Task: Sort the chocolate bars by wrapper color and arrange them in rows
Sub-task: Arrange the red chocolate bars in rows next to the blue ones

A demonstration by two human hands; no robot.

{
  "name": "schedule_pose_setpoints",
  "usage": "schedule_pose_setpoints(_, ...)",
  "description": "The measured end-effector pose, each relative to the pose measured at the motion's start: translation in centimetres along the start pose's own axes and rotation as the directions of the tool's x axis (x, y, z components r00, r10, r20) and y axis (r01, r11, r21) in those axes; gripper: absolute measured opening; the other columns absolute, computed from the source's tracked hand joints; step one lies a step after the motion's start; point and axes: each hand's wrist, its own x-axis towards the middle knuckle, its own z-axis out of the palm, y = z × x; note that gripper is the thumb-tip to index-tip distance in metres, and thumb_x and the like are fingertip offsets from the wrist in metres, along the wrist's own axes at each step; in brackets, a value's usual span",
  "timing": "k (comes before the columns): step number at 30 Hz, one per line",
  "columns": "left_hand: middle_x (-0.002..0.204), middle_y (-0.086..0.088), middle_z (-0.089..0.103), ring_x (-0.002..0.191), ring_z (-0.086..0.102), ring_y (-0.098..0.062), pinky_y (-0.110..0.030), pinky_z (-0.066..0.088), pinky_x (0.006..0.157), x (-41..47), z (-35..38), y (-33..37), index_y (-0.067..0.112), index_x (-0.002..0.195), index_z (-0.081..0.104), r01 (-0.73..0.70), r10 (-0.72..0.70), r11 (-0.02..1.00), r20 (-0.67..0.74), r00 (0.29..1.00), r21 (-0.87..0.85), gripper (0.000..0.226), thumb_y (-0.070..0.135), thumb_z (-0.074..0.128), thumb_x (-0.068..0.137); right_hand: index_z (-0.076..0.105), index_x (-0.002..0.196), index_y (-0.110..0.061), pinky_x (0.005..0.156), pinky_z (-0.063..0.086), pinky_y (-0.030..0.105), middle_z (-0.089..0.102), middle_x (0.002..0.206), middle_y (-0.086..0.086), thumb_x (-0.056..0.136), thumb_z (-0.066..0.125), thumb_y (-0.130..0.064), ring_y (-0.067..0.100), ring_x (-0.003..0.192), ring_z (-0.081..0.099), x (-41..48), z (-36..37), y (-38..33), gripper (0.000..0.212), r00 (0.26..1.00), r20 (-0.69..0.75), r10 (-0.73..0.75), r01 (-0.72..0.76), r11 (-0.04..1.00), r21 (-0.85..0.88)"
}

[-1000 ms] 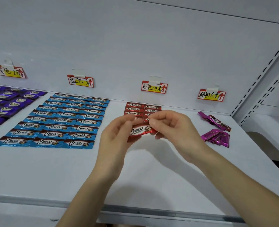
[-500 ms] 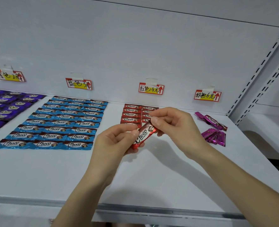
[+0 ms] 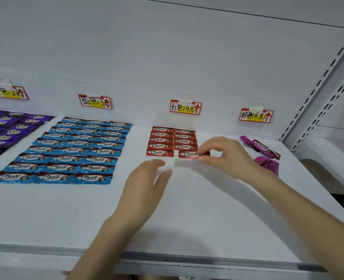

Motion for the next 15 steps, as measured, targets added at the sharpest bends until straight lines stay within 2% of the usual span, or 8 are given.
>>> schedule_pose_setpoints(2,0.149,0.006,0.035,0.135,0.032,-0.012,-0.025,0.027,0.108,0.1,0.3,-0.6,0.024,0.14,0.04,-0.066,0.035,0.959,0.114,0.993,0.277,0.047,0.042,0.039,0.097,0.072,0.084,-0.013,0.075,0.035,0.019,0.059,0.079,-0.015,0.079,0.071,-0.013,0.007,0.081,0.053,1.0,0.5,1.5,0.006,0.996,-0.009,0.084,-0.085,0.994,-0.063)
schedule_pose_setpoints(4,0.155,0.005,0.023,0.143,0.019,-0.014,-0.03,0.017,0.115,0.3,0.7,-0.9,0.025,0.145,0.032,-0.104,0.028,0.91,0.19,0.981,0.401,0.052,0.046,0.034,0.098,0.072,0.087,-0.012,0.077,0.035,0.02,0.059,0.083,-0.011,0.08,0.069,-0.014,0.009,0.085,0.051,1.7,1.2,2.2,0.008,0.993,-0.008,0.12,-0.12,0.988,-0.093)
schedule_pose_setpoints(9,0.156,0.006,0.021,0.144,0.015,-0.014,-0.031,0.015,0.116,0.6,1.0,-1.2,0.028,0.145,0.031,-0.104,0.013,0.893,0.206,0.978,0.437,0.052,0.048,0.033,0.097,0.072,0.09,-0.009,0.077,0.035,0.023,0.063,0.088,-0.004,0.081,0.068,-0.016,0.01,0.084,0.05,2.7,2.6,2.4,0.012,0.996,0.025,0.09,-0.087,0.991,-0.106)
schedule_pose_setpoints(12,0.156,0.007,0.02,0.144,0.014,-0.013,-0.03,0.014,0.115,0.6,1.1,-1.4,0.028,0.145,0.031,-0.1,0.013,0.892,0.196,0.981,0.44,0.052,0.048,0.033,0.097,0.072,0.087,-0.007,0.079,0.039,0.029,0.069,0.092,0.004,0.083,0.066,-0.014,0.017,0.087,0.055,2.9,3.0,2.6,0.01,0.996,0.083,0.033,-0.023,0.991,-0.128)
schedule_pose_setpoints(15,0.156,0.007,0.02,0.144,0.014,-0.013,-0.03,0.014,0.115,0.7,1.1,-1.4,0.029,0.145,0.031,-0.095,0.011,0.895,0.191,0.981,0.436,0.052,0.049,0.033,0.097,0.071,0.082,-0.001,0.078,0.04,0.036,0.069,0.086,0.01,0.083,0.064,-0.01,0.024,0.085,0.057,3.0,3.1,2.8,0.012,0.994,0.108,-0.007,0.023,0.988,-0.154)
